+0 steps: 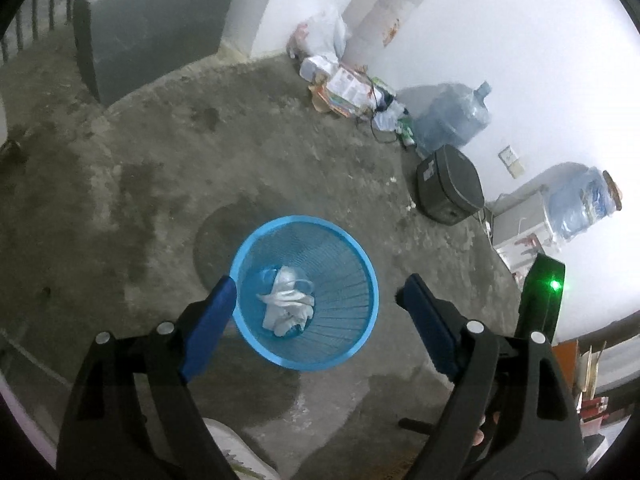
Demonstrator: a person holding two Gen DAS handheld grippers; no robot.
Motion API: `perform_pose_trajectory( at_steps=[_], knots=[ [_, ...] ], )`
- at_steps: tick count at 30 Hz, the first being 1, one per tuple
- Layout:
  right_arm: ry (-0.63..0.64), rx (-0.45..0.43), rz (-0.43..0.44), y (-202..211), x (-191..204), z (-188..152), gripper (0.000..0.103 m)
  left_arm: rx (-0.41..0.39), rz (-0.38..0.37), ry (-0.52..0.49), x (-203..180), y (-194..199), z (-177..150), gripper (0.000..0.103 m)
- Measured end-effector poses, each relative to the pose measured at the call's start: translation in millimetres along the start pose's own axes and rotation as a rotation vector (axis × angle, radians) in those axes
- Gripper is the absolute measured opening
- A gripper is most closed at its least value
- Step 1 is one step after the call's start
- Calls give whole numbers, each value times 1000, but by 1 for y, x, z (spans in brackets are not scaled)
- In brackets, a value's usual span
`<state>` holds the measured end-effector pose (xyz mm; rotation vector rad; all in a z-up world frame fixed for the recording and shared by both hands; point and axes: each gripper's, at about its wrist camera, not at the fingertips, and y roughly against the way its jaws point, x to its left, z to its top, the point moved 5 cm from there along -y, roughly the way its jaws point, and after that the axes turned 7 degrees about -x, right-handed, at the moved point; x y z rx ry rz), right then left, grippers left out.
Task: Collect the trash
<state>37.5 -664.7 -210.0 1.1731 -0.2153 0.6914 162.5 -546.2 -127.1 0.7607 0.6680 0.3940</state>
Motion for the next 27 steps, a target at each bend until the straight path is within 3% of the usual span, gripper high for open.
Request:
perform_pose_trajectory(
  at_steps=[6,11,15,23,27],
  knots=[
    [164,-31,-113,42,17,-26,71,-97,40,-41,3,57,-2,83],
    [334,-96,-217,82,40,-44,87,-131,49,-96,-2,108,-13,83],
    [442,-187,-270,121,64,-55,97,-144,5,-71,-1,150,-28,83],
    [651,-364,-357,185,113,-85,97,-231,8,-66,19,232,-71,89],
    [781,-433,-346,206,142,-104,97,-278,46,-43,40,274,-93,92]
  ],
)
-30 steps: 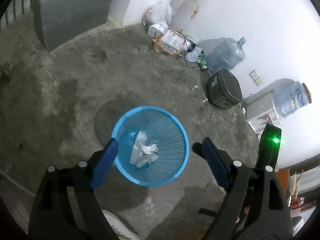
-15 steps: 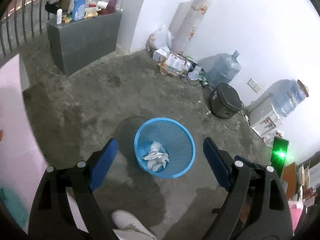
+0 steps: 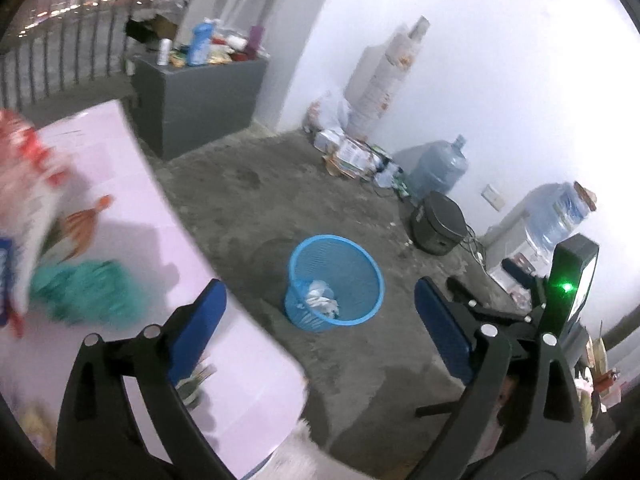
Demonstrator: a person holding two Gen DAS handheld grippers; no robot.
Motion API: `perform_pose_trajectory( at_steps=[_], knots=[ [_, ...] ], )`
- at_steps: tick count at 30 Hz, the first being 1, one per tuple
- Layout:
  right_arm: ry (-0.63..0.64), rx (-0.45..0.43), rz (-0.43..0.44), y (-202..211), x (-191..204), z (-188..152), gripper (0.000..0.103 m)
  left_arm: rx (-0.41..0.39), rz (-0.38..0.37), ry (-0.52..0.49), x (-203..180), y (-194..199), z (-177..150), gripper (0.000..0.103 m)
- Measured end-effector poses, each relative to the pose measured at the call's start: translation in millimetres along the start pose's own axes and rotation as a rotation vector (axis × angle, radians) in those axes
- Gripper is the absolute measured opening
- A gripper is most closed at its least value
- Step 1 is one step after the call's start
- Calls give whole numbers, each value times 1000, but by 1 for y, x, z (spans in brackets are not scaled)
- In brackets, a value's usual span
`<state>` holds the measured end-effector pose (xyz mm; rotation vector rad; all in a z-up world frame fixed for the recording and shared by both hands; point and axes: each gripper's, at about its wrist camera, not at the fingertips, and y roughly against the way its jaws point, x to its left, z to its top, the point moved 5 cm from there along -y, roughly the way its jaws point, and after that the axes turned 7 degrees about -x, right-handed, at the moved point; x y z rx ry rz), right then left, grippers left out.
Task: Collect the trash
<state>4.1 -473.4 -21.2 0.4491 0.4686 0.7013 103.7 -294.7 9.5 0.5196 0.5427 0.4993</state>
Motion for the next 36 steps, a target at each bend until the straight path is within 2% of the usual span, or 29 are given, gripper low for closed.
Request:
perform_pose_trajectory(
  at_steps=[3,6,8,11,14,18,23,26,30,33,36],
  knots=[
    [22,-69,62,22,16,15,97,-55,43,35,24,38,-9,94],
    [-24,-150,220,48,34,30,97,-133,133,90,59,82,-20,94],
    [-75,-203,313,64,47,39,97,-176,167,124,80,107,-31,94],
    [-106,-220,409,82,73,46,97,-221,218,197,112,139,-47,94],
    [-106,-208,507,95,105,52,97,-252,234,250,138,168,-63,94],
    [-97,-164,616,108,147,54,97,-298,271,251,160,198,-76,94],
    [-88,-109,688,112,190,51,97,-311,324,171,173,211,-76,94],
    [-76,-64,712,107,211,47,91,-299,327,118,178,207,-75,94],
    [-72,-6,723,94,227,45,86,-284,323,113,186,196,-73,93],
    [-79,33,729,79,234,47,82,-274,324,101,192,191,-72,83],
    [-90,72,742,64,243,48,79,-264,318,139,208,184,-67,76]
  ],
)
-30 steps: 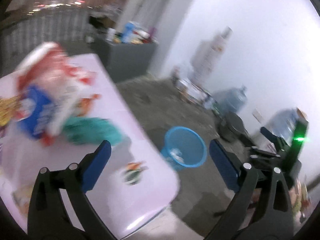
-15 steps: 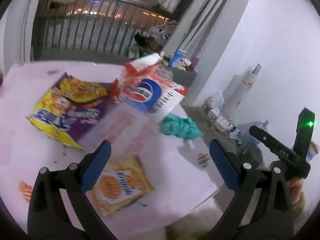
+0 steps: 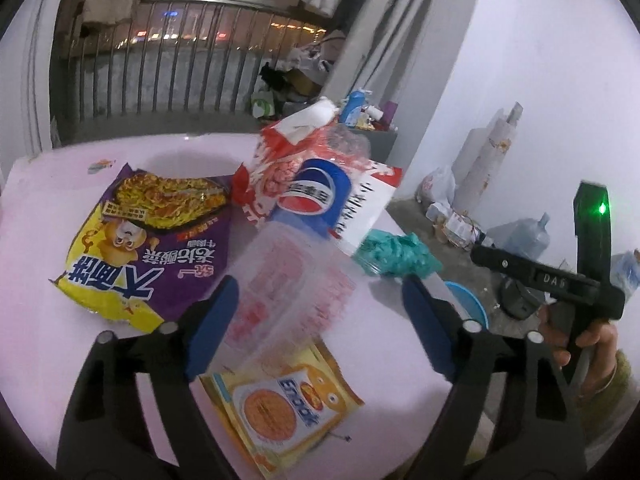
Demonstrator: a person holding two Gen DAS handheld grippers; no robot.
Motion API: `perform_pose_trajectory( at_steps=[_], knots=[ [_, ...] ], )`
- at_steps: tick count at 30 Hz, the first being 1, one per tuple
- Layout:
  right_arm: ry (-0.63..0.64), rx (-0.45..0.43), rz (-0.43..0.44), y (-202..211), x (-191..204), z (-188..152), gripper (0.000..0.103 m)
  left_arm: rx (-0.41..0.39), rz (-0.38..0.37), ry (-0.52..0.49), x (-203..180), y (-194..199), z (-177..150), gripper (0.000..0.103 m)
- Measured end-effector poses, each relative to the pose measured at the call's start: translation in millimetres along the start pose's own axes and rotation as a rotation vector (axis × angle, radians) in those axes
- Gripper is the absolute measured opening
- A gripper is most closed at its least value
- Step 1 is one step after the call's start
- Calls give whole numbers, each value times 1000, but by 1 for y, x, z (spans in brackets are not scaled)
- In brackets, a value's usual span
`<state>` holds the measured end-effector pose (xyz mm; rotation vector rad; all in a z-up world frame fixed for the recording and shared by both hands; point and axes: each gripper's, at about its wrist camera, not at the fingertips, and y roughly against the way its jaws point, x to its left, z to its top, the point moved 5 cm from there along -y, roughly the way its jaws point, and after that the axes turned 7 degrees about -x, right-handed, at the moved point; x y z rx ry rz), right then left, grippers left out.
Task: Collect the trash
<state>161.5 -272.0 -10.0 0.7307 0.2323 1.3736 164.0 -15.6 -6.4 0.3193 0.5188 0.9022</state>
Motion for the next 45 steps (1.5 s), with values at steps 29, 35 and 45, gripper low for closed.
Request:
perform_pose_trajectory(
  at_steps=[29,35,45],
  knots=[
    [-203,295,600,-84,101,-36,24,125,-51,238,74,-50,-5,37],
    [-181,264,649,-71,113,-35,5,122,-41,205,67,-41,-5,33],
    [-266,202,755,-42,93,-20,3,90,-81,155,35,-18,7,28]
  ],
)
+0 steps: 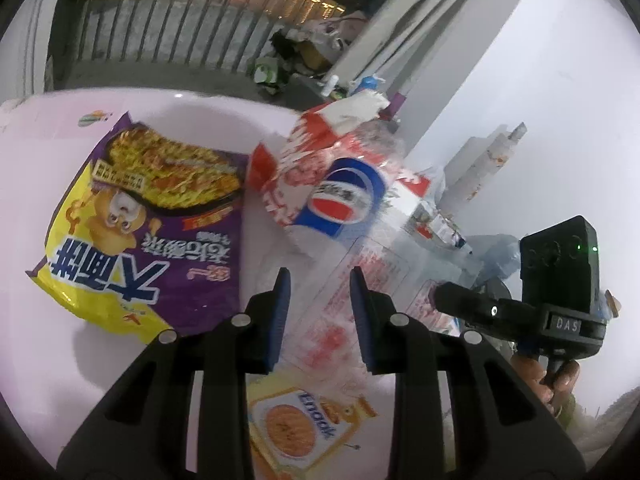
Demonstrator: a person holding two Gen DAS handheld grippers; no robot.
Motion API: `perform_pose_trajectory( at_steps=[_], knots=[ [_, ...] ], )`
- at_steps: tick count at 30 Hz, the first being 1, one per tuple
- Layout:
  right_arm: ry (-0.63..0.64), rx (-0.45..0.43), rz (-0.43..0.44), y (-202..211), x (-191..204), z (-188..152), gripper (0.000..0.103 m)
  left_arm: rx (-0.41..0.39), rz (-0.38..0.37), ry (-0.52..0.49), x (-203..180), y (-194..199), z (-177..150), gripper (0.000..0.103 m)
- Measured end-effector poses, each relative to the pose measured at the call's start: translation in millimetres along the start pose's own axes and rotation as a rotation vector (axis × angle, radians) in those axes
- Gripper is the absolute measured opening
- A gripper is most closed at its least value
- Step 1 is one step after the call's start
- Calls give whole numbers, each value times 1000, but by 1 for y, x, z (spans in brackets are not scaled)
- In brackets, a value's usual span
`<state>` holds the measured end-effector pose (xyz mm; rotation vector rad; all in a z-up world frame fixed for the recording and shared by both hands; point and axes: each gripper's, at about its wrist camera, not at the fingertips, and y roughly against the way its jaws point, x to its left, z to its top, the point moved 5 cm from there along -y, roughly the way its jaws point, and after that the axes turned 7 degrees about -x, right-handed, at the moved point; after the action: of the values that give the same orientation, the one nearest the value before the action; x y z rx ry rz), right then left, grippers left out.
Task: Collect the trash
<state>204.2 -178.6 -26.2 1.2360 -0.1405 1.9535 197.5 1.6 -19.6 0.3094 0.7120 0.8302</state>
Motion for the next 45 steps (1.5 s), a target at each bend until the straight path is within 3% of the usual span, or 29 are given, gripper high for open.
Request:
perform_pose_trajectory(
  at_steps=[9,12,17,20,25,29,34,38,41,42,45],
  knots=[
    [-7,-121,15,63,-3,7,2,10,-73,-73,-55,-7,3,28],
    [-20,-183,-21,95,-15,12,2,33,-88,-96,-75,-20,-2,28],
    [-57,-305,-119,157,-46,22,2,64,-43,-138,-96,-40,-12,28],
    [-81,-393,-228,207,-75,26,2,93,-12,-158,-102,-50,-21,30],
    [-135,-516,-468,292,-133,29,2,115,43,-229,-118,-61,-36,57],
    [-237,-586,-624,344,-197,33,2,126,79,-272,-127,-63,-44,66],
    [-340,-609,-758,372,-281,40,3,111,126,-289,-128,-58,-44,80],
    [-402,-583,-849,367,-344,43,3,97,167,-304,-123,-49,-40,83],
    [-460,-526,-924,357,-386,35,17,94,205,-311,-114,-40,-39,83],
    [-501,-495,-947,355,-402,31,32,94,214,-311,-110,-39,-38,83],
    [-642,-474,-958,351,-430,13,53,96,245,-299,-98,-28,-39,84]
  ],
)
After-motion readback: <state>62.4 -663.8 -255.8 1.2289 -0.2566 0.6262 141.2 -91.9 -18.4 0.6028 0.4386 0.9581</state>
